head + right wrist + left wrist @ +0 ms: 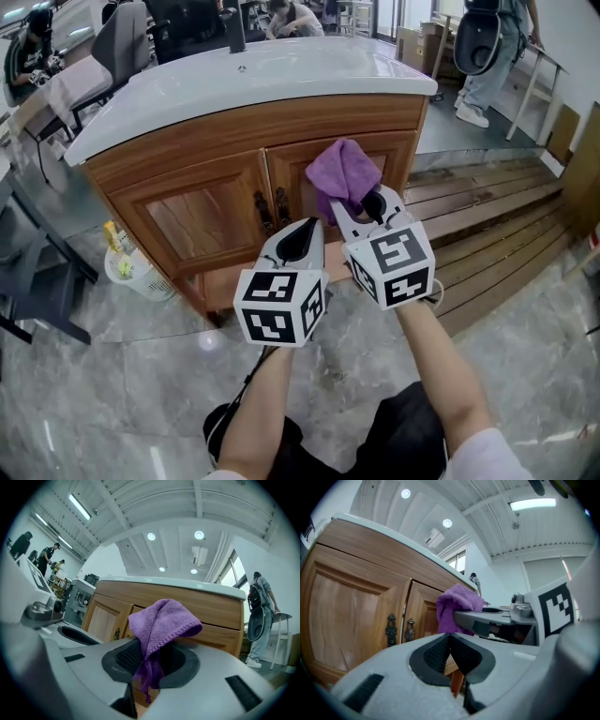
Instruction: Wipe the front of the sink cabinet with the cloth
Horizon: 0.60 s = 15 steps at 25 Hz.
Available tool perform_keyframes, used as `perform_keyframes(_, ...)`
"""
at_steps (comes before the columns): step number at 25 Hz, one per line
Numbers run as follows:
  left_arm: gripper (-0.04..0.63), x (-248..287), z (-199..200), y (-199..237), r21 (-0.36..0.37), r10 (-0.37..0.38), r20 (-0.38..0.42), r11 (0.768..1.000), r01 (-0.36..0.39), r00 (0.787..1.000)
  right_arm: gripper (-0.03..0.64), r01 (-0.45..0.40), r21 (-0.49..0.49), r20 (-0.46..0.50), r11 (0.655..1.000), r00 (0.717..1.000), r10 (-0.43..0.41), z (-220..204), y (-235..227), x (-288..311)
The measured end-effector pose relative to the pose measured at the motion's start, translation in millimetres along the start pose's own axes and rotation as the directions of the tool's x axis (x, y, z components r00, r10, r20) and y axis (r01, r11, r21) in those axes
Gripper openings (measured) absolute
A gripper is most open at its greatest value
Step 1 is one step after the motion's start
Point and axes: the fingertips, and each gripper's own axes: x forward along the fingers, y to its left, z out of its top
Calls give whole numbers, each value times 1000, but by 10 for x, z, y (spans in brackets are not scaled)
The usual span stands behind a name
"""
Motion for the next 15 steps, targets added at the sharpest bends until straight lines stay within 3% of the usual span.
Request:
perform_keyframes(7, 6, -487, 125, 664, 27, 182, 19, 983, -182, 983, 77, -193, 8, 68, 981, 979, 192, 264, 871, 299)
perform_keyframes(15, 6, -1186, 202, 1282, 51, 366, 26, 929, -367, 930, 77, -354, 28, 117, 935, 930, 349, 451, 1768, 506)
